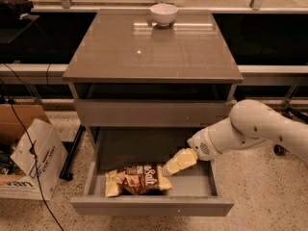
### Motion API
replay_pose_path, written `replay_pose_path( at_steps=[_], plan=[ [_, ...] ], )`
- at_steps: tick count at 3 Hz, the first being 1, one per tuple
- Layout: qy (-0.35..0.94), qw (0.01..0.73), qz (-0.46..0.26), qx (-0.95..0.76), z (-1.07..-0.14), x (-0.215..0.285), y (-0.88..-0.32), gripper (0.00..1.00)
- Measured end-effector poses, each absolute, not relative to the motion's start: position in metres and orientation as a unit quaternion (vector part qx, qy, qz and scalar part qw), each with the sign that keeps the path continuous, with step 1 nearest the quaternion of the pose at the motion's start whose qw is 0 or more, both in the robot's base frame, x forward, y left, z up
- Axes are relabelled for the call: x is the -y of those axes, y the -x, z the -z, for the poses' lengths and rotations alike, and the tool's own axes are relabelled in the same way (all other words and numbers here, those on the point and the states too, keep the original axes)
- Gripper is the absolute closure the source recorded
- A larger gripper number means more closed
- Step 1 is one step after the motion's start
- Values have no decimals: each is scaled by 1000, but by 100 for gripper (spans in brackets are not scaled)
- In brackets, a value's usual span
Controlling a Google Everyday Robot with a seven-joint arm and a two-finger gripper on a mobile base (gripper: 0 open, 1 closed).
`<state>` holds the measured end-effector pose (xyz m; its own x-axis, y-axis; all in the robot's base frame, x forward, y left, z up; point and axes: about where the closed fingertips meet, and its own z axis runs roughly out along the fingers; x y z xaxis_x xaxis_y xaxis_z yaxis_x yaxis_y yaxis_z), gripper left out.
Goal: Pick brown chip bag from middle drawer and place on counter
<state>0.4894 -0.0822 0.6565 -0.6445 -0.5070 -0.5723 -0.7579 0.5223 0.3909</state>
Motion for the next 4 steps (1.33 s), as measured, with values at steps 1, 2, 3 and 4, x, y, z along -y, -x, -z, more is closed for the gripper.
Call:
replay_pose_path(
  at_steps=[1, 2, 3, 4],
  plan=[
    [325, 202, -350, -855, -622, 78, -496, 0],
    [322, 200, -354, -855, -616, 77, -496, 0],
    [303, 208, -348, -862, -605, 73, -501, 0],
    [284, 226, -345, -866, -590, 69, -511, 0]
  ],
)
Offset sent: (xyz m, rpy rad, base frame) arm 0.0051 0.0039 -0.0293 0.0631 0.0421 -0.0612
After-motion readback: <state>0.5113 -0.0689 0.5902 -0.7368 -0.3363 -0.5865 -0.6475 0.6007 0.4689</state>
